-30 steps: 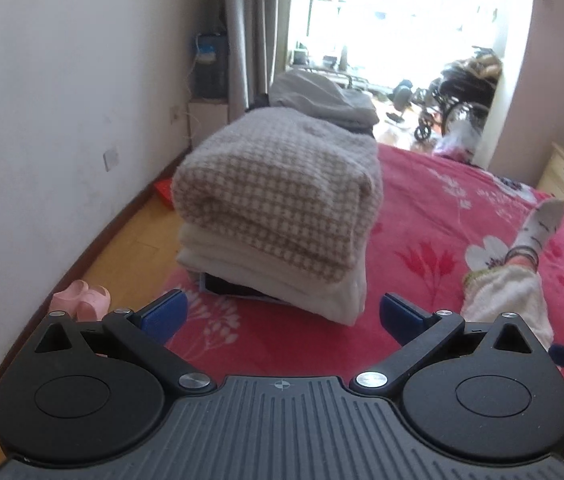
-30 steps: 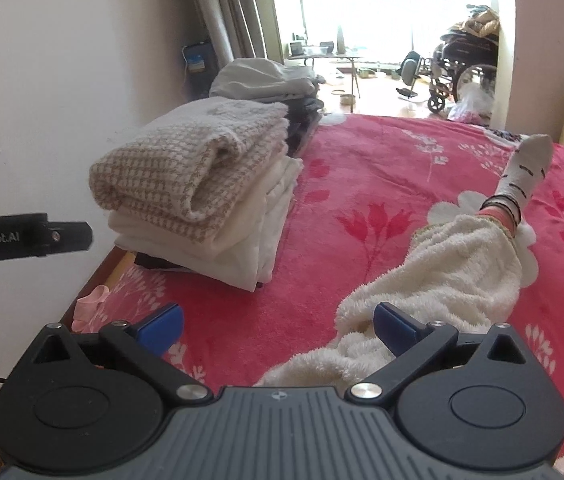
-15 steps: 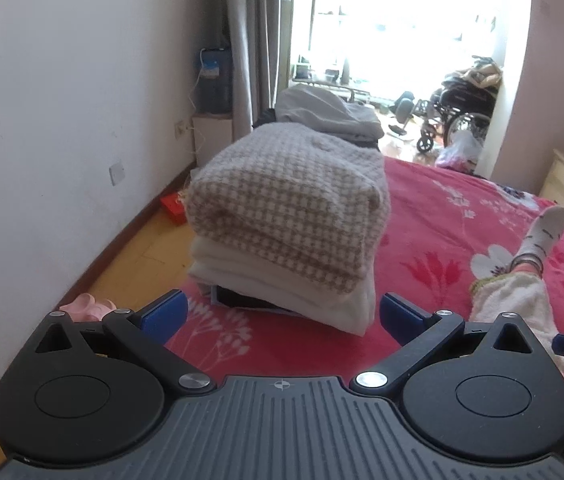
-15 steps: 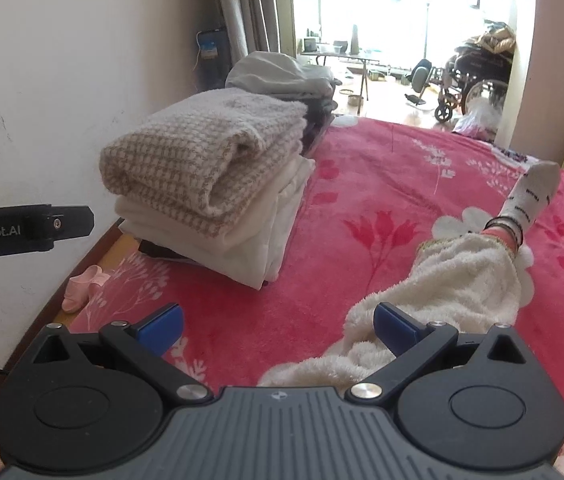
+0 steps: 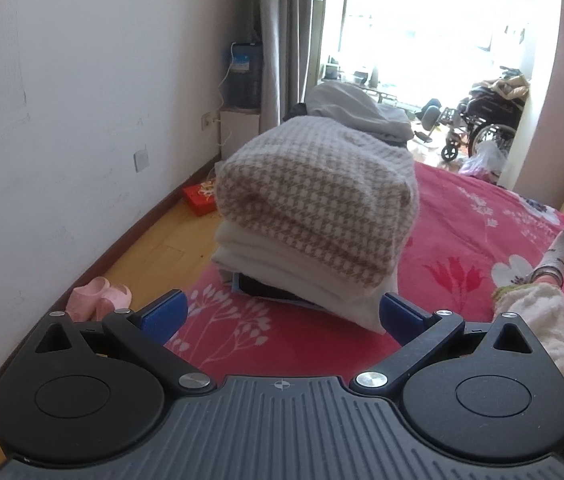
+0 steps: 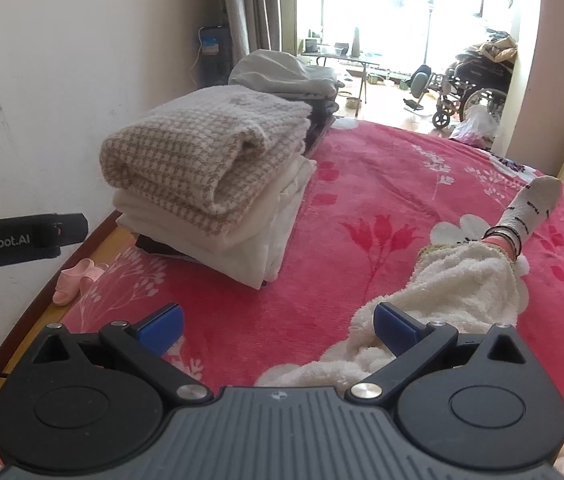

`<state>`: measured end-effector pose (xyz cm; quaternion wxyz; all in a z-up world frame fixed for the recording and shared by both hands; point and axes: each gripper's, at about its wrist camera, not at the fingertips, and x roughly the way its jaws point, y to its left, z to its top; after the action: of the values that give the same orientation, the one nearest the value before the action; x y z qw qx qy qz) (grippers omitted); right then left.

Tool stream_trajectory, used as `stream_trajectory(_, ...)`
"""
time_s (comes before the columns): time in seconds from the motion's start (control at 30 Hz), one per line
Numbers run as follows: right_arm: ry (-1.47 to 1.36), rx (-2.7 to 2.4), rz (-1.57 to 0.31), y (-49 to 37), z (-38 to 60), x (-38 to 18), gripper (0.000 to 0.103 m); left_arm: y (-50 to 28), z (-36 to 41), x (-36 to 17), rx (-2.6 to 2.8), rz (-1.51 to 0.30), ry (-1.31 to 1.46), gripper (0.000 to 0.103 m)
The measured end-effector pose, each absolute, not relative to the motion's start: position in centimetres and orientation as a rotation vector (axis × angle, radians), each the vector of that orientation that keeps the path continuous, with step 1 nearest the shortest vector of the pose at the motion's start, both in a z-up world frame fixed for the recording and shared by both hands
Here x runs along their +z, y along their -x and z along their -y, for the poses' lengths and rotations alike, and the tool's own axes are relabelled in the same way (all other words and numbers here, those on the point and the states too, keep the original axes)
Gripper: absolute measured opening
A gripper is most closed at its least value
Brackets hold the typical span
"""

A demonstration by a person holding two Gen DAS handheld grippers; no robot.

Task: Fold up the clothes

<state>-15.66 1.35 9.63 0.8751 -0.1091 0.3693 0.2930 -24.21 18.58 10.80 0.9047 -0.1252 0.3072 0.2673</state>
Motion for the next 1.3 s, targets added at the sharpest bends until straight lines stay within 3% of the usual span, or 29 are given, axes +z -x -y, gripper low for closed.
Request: stream_trajectory(1.3,0.242,0.635,-0.726,17.3,-2.6,10.5,0.103,25.2,-18.4,11.8,0.599,-0.609,0.207,0.103)
